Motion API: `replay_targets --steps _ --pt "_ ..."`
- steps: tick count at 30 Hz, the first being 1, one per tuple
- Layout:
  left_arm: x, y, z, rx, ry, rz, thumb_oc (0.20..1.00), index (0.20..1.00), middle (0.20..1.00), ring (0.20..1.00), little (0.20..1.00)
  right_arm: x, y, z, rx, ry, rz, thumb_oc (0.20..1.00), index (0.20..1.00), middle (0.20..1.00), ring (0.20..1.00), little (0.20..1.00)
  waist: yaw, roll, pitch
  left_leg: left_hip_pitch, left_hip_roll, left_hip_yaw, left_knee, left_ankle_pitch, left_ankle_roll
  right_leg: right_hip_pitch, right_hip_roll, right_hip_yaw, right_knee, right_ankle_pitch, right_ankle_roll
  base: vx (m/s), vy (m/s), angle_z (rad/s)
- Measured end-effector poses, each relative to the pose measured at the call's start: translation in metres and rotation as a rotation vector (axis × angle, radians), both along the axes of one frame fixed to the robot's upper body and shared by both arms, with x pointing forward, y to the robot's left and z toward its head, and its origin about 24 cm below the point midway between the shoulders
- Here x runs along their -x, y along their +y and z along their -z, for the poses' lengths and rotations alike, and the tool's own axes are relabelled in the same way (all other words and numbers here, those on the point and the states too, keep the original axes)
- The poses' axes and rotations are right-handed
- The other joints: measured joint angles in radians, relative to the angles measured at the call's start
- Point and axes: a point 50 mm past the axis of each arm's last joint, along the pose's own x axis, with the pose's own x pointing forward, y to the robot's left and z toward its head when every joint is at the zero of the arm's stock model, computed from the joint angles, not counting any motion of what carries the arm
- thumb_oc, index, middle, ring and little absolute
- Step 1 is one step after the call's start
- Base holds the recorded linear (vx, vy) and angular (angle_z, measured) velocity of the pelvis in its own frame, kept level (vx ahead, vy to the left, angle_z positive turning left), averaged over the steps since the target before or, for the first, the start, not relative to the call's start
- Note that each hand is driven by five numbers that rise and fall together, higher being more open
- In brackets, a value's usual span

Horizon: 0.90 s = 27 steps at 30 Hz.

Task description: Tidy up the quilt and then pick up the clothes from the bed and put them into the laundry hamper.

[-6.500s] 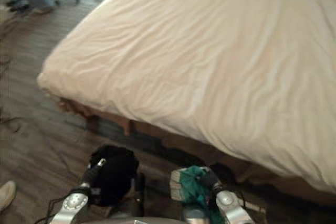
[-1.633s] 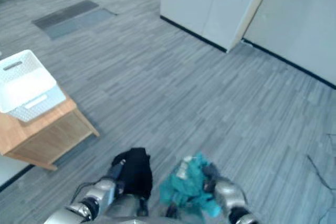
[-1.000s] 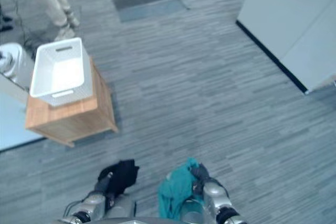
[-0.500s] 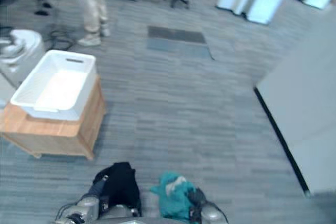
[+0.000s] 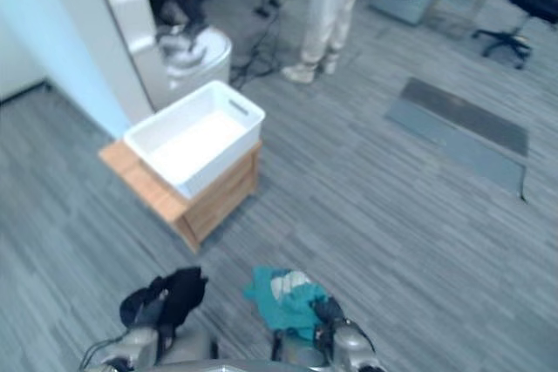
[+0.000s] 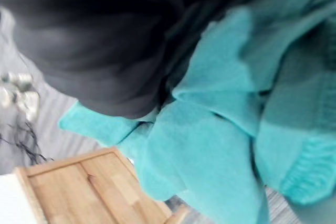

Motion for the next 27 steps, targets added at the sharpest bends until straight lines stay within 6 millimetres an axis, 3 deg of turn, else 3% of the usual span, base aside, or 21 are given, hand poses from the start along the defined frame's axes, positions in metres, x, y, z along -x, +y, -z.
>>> replay_targets --steps 1,2,3,4,6,7,8,9,10,11,12,13,15,16,17,18,20,23,24,25,27 --pt "-0.004 0.001 -0.002 -0.007 -0.011 0.014 0.200 0.200 0.200 0.200 0.200 -0.001 0.001 0.001 0.002 0.006 -0.002 0.200 0.200 0.200 0.200 0.200 0.003 -0.010 0.003 -0.004 0.004 0.050 -0.061 -0.007 0.004 0.020 0.001 -0.010 -0.029 0.000 -0.001 0.51 0.046 0.63" --pt "-0.013 0.000 -0.006 -0.010 -0.037 0.028 0.200 0.200 0.200 0.200 0.200 -0.006 0.000 -0.001 0.014 -0.001 0.000 0.200 0.200 0.200 0.200 0.200 0.008 -0.028 0.016 -0.006 -0.013 0.123 -0.238 0.011 0.022 0.049 -0.002 -0.028 -0.053 -0.009 -0.013 0.52 0.078 0.39" --pt "-0.011 -0.002 -0.005 -0.006 -0.031 0.032 0.200 0.200 0.200 0.200 0.200 -0.018 -0.003 -0.006 0.032 -0.032 -0.007 0.200 0.200 0.200 0.200 0.200 0.009 -0.009 0.026 -0.010 -0.019 0.175 -0.362 0.049 0.021 0.071 0.011 -0.048 -0.054 -0.032 -0.007 0.52 0.084 0.37" --pt "-0.010 -0.004 -0.004 0.000 -0.027 0.031 0.200 0.200 0.200 0.200 0.200 -0.021 -0.005 -0.007 0.043 -0.038 -0.014 0.200 0.200 0.200 0.200 0.200 -0.004 0.005 0.030 -0.009 -0.011 0.223 -0.418 0.069 0.013 0.085 0.020 -0.068 -0.054 -0.044 -0.002 0.32 0.133 0.38" --pt "-0.002 -0.006 0.000 0.009 0.002 0.046 0.200 0.200 0.200 0.200 0.200 -0.018 -0.012 -0.008 0.057 -0.041 -0.010 0.200 0.200 0.200 0.200 0.200 -0.031 0.043 0.017 0.019 -0.011 0.346 -0.507 0.124 0.076 0.154 0.051 -0.146 -0.051 -0.093 0.031 0.41 0.149 0.59" --pt "0.001 -0.006 0.001 0.014 0.012 0.044 0.200 0.200 0.200 0.200 0.200 -0.012 -0.012 -0.005 0.058 -0.025 -0.010 0.200 0.200 0.200 0.200 0.200 -0.037 0.036 0.008 0.038 -0.032 0.354 -0.487 0.113 0.092 0.183 0.051 -0.168 -0.028 -0.107 0.069 0.33 0.086 0.70" --pt "0.009 -0.013 0.006 0.044 0.037 0.023 0.200 0.200 0.200 0.200 0.200 -0.007 -0.016 -0.004 0.083 -0.019 -0.041 0.200 0.200 0.200 0.200 0.200 -0.059 0.075 -0.003 0.092 -0.035 0.369 -0.454 0.092 0.132 0.144 0.046 -0.186 0.181 -0.170 0.164 0.35 0.026 0.54" --pt "0.020 -0.020 0.011 0.062 0.060 0.037 0.200 0.200 0.200 0.200 0.200 0.002 -0.024 -0.002 0.106 -0.008 -0.035 0.200 0.200 0.200 0.200 0.200 -0.067 0.117 -0.050 0.142 -0.027 0.336 -0.537 0.106 0.203 0.033 0.024 -0.180 0.435 -0.197 0.184 0.35 0.019 0.56" --pt "0.020 -0.015 0.010 0.047 0.059 0.048 0.200 0.200 0.200 0.200 0.200 0.000 -0.021 -0.004 0.098 -0.022 -0.036 0.200 0.200 0.200 0.200 0.200 -0.064 0.098 -0.058 0.173 -0.046 0.310 -0.568 0.112 0.184 -0.019 -0.014 -0.167 0.565 -0.218 0.185 0.54 -0.092 0.60" --pt "0.022 -0.010 0.010 0.034 0.066 0.058 0.200 0.200 0.200 0.200 0.200 -0.008 -0.019 -0.010 0.083 -0.067 -0.030 0.200 0.200 0.200 0.200 0.200 -0.076 0.083 -0.058 0.218 -0.083 0.277 -0.620 0.142 0.194 -0.081 -0.084 -0.154 0.687 -0.232 0.180 0.39 -0.162 0.80" --pt "0.020 -0.009 0.008 0.027 0.056 0.075 0.200 0.200 0.200 0.200 0.200 -0.018 -0.019 -0.016 0.077 -0.113 -0.006 0.200 0.200 0.200 0.200 0.200 -0.079 0.067 -0.069 0.247 -0.112 0.249 -0.659 0.150 0.190 -0.113 -0.130 -0.141 0.649 -0.236 0.172 0.38 -0.164 0.91" --pt "0.018 -0.007 0.007 0.018 0.051 0.092 0.200 0.200 0.200 0.200 0.200 -0.025 -0.020 -0.021 0.076 -0.145 0.007 0.200 0.200 0.200 0.200 0.200 -0.081 0.061 -0.071 0.258 -0.122 0.223 -0.675 0.152 0.190 -0.117 -0.146 -0.127 0.566 -0.244 0.157 0.29 -0.266 1.01" --pt "0.013 0.000 0.004 -0.014 0.041 0.121 0.200 0.200 0.200 0.200 0.200 -0.048 -0.023 -0.038 0.086 -0.245 0.031 0.200 0.200 0.200 0.200 0.200 -0.081 0.054 -0.072 0.285 -0.132 0.160 -0.689 0.153 0.186 -0.131 -0.169 -0.051 0.320 -0.214 0.171 0.28 -0.297 1.13" --pt "0.011 0.002 0.003 -0.023 0.036 0.130 0.200 0.200 0.200 0.200 0.200 -0.058 -0.028 -0.050 0.109 -0.311 0.027 0.200 0.200 0.200 0.200 0.200 -0.085 0.065 -0.074 0.295 -0.132 0.132 -0.696 0.150 0.179 -0.121 -0.161 0.000 0.169 -0.168 0.176 0.18 -0.195 0.96" --pt "0.011 0.008 0.002 -0.036 0.035 0.123 0.200 0.200 0.200 0.200 0.200 -0.064 -0.031 -0.056 0.123 -0.348 0.026 0.200 0.200 0.200 0.200 0.200 -0.084 0.058 -0.079 0.303 -0.132 0.112 -0.702 0.151 0.178 -0.122 -0.166 0.035 0.127 -0.138 0.178 0.33 -0.384 1.17" --pt "0.012 0.011 0.001 -0.039 0.038 0.111 0.200 0.200 0.200 0.200 0.200 -0.072 -0.039 -0.075 0.153 -0.441 0.028 0.200 0.200 0.200 0.200 0.200 -0.097 0.067 -0.077 0.309 -0.135 0.054 -0.711 0.146 0.166 -0.112 -0.150 0.156 0.032 -0.079 0.181 0.15 -0.191 1.12" --pt "0.015 0.026 -0.001 -0.071 0.044 0.090 0.200 0.200 0.200 0.200 0.200 -0.082 -0.055 -0.099 0.204 -0.561 0.055 0.200 0.200 0.200 0.200 0.200 -0.113 0.054 -0.084 0.332 -0.131 -0.032 -0.725 0.151 0.146 -0.089 -0.149 0.251 -0.045 -0.006 0.168 0.18 -0.280 1.40" --pt "0.040 0.054 -0.002 -0.113 0.090 0.043 0.200 0.200 0.200 0.200 0.200 -0.095 -0.061 -0.123 0.275 -0.660 0.020 0.200 0.200 0.200 0.200 0.200 -0.096 -0.001 -0.104 0.396 -0.140 -0.069 -0.746 0.126 0.088 -0.056 -0.154 0.225 -0.044 0.119 0.161 0.21 -0.396 0.56" --pt "0.052 0.063 -0.001 -0.112 0.103 -0.013 0.200 0.200 0.200 0.200 0.200 -0.102 -0.061 -0.140 0.311 -0.720 -0.025 0.200 0.200 0.200 0.200 0.200 -0.084 -0.027 -0.117 0.414 -0.137 -0.075 -0.747 0.109 0.062 -0.037 -0.148 0.218 -0.056 0.120 0.160 0.17 -0.398 -0.01" --pt "0.064 0.060 0.003 -0.091 0.116 -0.056 0.200 0.200 0.200 0.200 0.200 -0.112 -0.063 -0.166 0.362 -0.820 -0.083 0.200 0.200 0.200 0.200 0.200 -0.075 0.005 -0.118 0.414 -0.093 -0.054 -0.746 0.109 0.030 -0.039 -0.103 0.211 -0.056 0.134 0.148 0.06 -0.186 -0.08" --pt "0.071 0.055 0.006 -0.068 0.130 -0.066 0.200 0.200 0.200 0.200 0.200 -0.128 -0.062 -0.207 0.424 -0.972 -0.152 0.200 0.200 0.200 0.200 0.200 -0.082 0.042 -0.104 0.410 -0.032 -0.043 -0.743 0.103 0.002 -0.042 -0.045 0.191 -0.050 0.134 0.131 0.07 -0.205 -0.01"
